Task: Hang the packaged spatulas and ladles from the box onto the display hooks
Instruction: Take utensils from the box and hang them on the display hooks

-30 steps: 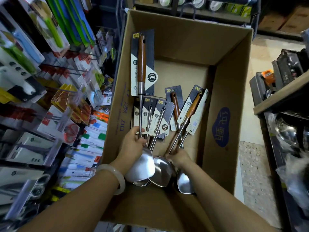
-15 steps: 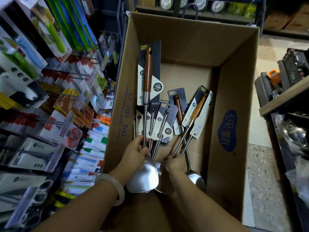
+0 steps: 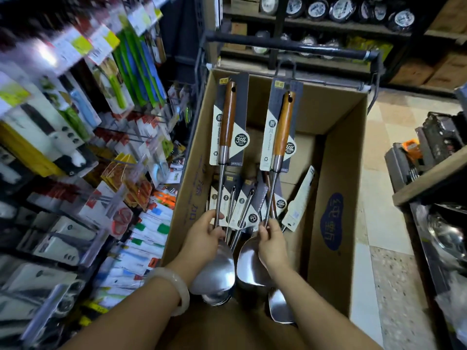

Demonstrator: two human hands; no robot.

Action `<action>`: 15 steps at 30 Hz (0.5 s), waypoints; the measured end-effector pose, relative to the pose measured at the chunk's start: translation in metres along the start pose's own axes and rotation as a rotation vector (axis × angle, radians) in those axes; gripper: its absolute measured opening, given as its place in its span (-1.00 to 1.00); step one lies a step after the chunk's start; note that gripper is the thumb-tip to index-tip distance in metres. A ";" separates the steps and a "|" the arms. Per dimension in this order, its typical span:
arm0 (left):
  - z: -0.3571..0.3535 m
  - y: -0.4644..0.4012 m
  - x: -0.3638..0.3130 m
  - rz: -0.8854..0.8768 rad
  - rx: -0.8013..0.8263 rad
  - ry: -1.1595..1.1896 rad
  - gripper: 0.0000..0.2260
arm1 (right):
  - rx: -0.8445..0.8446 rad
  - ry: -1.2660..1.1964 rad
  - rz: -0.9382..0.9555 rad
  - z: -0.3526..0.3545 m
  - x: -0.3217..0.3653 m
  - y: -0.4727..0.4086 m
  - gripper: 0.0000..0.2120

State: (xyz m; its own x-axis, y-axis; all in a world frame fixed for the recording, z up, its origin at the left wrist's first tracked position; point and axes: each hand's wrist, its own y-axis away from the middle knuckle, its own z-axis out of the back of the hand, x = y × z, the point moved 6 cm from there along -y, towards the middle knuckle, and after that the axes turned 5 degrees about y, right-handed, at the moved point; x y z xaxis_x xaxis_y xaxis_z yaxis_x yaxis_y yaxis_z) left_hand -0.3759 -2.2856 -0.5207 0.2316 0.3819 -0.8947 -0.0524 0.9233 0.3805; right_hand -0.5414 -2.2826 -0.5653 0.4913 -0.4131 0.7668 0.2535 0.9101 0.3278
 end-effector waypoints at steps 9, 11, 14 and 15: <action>0.038 0.039 -0.082 -0.260 -0.163 0.075 -0.77 | 0.001 0.021 0.377 0.048 0.116 0.016 -0.88; 0.059 0.058 -0.101 -0.327 -0.207 0.088 -0.77 | -0.002 0.017 0.439 0.045 0.143 0.029 -0.85; 0.099 0.100 -0.116 -0.389 -0.297 0.116 -0.77 | 0.033 -0.015 0.589 0.034 0.190 0.067 -0.88; 0.110 0.112 -0.118 -0.397 -0.326 0.101 -0.77 | 0.045 -0.014 0.638 0.031 0.203 0.078 -0.90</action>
State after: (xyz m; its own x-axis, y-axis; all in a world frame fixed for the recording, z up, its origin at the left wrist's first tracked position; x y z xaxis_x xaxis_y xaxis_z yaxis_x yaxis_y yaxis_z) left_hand -0.3019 -2.2322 -0.3466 0.2012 -0.0128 -0.9795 -0.2832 0.9565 -0.0706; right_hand -0.4478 -2.2940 -0.3669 0.5231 0.2105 0.8259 -0.1210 0.9775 -0.1726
